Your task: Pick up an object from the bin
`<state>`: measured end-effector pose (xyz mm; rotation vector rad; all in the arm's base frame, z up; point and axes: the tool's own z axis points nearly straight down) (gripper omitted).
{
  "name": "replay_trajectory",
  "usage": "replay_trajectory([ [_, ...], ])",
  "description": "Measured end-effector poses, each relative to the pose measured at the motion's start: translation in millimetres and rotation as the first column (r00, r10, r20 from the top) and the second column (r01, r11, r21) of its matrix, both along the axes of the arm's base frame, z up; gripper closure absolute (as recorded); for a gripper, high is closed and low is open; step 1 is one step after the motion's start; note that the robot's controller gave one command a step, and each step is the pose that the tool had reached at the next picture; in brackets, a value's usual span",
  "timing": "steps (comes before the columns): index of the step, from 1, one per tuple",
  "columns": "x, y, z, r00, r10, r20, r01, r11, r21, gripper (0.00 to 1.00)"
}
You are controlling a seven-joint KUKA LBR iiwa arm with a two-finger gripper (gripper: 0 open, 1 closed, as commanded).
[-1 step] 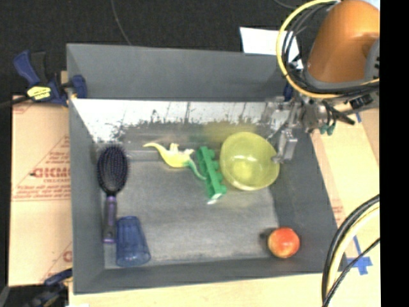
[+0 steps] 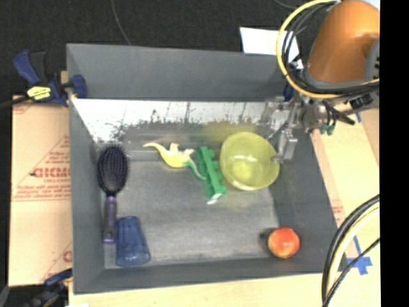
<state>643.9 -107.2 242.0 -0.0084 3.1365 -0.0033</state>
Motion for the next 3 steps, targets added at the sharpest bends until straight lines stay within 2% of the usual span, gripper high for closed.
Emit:
replay_trajectory([
  [1,-43.3,25.8,-43.5,1.0,-0.001,0.0,0.001,1.0,0.0,0.0],
  [2,-55.2,12.3,-61.3,1.0,0.006,0.012,-0.005,1.0,-0.003,0.0],
  [3,-66.3,19.8,-75.4,1.0,-0.024,0.016,0.025,1.0,-0.002,0.0],
])
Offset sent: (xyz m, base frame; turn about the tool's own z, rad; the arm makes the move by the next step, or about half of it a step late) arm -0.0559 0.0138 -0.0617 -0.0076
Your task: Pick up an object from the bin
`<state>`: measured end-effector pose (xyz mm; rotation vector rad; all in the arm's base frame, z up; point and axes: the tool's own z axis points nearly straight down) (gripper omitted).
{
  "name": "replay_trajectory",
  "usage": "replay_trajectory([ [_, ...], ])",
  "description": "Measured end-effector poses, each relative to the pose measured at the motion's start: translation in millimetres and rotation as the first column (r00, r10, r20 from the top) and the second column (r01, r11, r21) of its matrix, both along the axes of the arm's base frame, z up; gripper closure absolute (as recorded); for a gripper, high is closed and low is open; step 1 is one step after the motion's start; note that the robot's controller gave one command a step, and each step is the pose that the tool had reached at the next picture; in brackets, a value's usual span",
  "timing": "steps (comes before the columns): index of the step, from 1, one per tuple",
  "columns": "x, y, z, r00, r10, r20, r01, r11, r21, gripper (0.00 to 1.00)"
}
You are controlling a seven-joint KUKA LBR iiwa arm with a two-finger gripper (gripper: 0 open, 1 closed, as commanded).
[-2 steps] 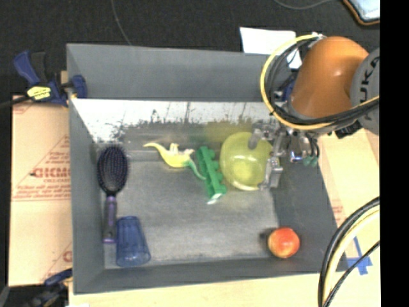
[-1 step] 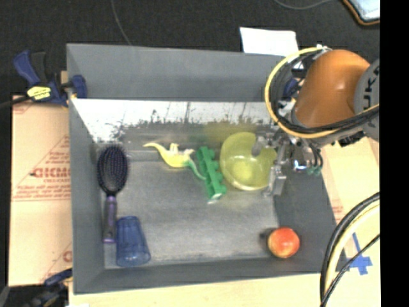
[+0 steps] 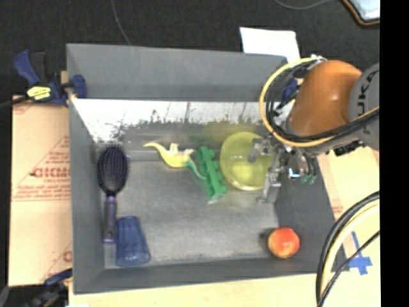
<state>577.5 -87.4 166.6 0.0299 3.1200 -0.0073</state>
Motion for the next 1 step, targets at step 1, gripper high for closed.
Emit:
replay_trajectory([
  [1,5.1,19.1,-15.6,0.895,0.445,-0.002,-0.445,0.895,-0.012,0.0],
])
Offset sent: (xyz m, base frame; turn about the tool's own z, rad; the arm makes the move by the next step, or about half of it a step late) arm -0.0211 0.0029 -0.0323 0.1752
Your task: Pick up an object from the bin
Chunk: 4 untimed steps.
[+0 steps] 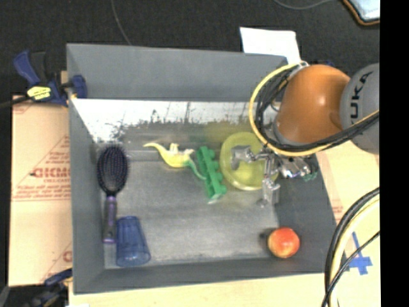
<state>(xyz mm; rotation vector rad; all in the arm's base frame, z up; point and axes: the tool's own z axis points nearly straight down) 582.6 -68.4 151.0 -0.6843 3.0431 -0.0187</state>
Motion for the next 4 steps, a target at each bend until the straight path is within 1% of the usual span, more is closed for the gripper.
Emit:
replay_trajectory([
  [1,-16.9,-11.5,-10.6,0.886,-0.464,-0.004,0.464,0.886,0.011,0.0],
  [2,-19.1,-15.7,28.7,0.952,-0.306,0.003,0.306,0.952,0.009,0.0],
  [3,-31.2,-7.4,-15.6,0.918,-0.396,0.001,0.396,0.918,0.012,0.0],
  [4,-16.1,9.6,-10.5,0.919,-0.395,0.01,0.394,0.919,0.012,0.0],
])
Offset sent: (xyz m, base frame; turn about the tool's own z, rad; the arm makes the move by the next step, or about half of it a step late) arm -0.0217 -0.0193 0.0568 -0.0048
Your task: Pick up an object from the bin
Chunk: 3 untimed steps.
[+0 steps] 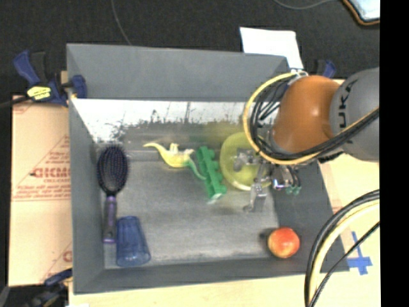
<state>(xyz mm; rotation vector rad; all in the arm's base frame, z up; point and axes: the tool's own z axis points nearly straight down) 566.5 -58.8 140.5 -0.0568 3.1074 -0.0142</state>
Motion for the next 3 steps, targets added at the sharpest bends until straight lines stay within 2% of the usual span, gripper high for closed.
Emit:
replay_trajectory([
  [1,-29.9,-41.9,-39.2,0.969,-0.245,-0.005,0.245,0.969,0.009,0.0],
  [2,-39.3,-38.5,-25.4,0.999,0.041,0.003,-0.041,0.999,0.0,0.0],
  [3,-32.1,-40.2,-28.7,0.998,0.07,0.01,-0.07,0.998,-0.003,0.0],
])
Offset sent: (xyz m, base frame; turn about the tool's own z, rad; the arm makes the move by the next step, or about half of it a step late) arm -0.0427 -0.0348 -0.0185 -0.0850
